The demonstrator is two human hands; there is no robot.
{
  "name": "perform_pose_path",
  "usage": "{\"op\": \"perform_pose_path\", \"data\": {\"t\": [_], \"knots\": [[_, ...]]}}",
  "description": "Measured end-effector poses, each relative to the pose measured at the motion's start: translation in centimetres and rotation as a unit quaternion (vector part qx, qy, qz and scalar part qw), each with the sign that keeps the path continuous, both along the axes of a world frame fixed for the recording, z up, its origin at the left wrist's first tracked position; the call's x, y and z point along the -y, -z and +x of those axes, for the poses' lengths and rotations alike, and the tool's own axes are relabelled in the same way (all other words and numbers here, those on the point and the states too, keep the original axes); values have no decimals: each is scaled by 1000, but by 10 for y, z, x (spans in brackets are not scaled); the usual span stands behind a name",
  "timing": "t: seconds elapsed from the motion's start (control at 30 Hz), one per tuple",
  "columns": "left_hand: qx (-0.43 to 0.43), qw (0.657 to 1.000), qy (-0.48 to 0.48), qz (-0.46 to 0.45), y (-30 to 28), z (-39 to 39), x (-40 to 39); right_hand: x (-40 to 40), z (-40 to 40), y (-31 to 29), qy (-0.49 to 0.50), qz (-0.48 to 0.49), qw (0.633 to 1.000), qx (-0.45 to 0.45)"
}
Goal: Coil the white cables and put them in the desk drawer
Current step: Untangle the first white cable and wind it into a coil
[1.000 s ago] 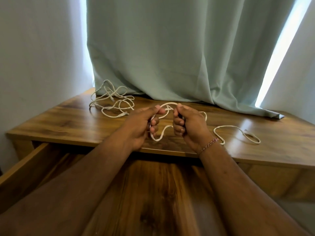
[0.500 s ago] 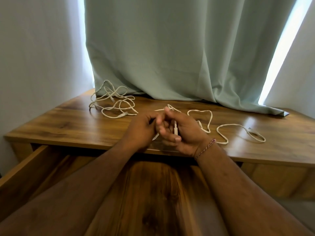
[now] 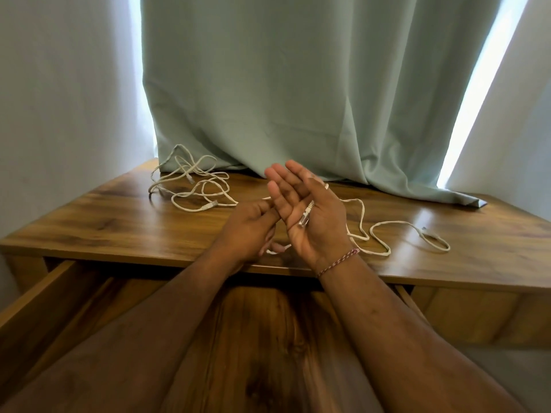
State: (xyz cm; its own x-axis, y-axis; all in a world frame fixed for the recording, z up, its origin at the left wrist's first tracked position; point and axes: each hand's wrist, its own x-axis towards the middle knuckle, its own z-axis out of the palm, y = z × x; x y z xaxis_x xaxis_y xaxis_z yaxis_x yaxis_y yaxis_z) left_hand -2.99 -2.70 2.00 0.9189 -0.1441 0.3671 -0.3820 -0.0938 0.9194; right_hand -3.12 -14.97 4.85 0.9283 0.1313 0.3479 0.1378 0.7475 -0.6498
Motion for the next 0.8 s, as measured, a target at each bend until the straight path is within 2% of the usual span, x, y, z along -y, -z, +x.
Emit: {"op": "perform_pose_path", "data": {"t": [0.03,0.07,0.13,0.17,0.23,0.37,0.5,0.63,0.7,0.73,0.8], "knots": [[43,997,-11,68,1,3,-4,1,1,0,16,9,1000,-6],[106,979,-41,171,1,6,-8,2,2,1,40,10,999,-15],[209,909,-101,346,0,8,-10,2,6,2,103,-22,994,-37],[231,880,-122,398,-1,5,-8,1,8,2,142,-57,987,-45],[251,841,-158,453,-3,1,2,-3,11,3,220,-116,967,-56],[264,786,-197,523,-8,-3,17,1,25,8,318,-141,934,-85],[224,784,-195,545,-15,-7,22,6,30,16,387,-214,893,-81],[135,811,-151,549,-21,1,1,38,32,18,536,-351,768,24],[123,834,-73,533,-20,4,-11,50,31,22,532,-443,716,91],[135,841,-44,522,-20,4,-15,50,29,26,521,-500,677,138],[177,849,-42,496,-21,4,-21,46,27,31,496,-581,609,212]]}}
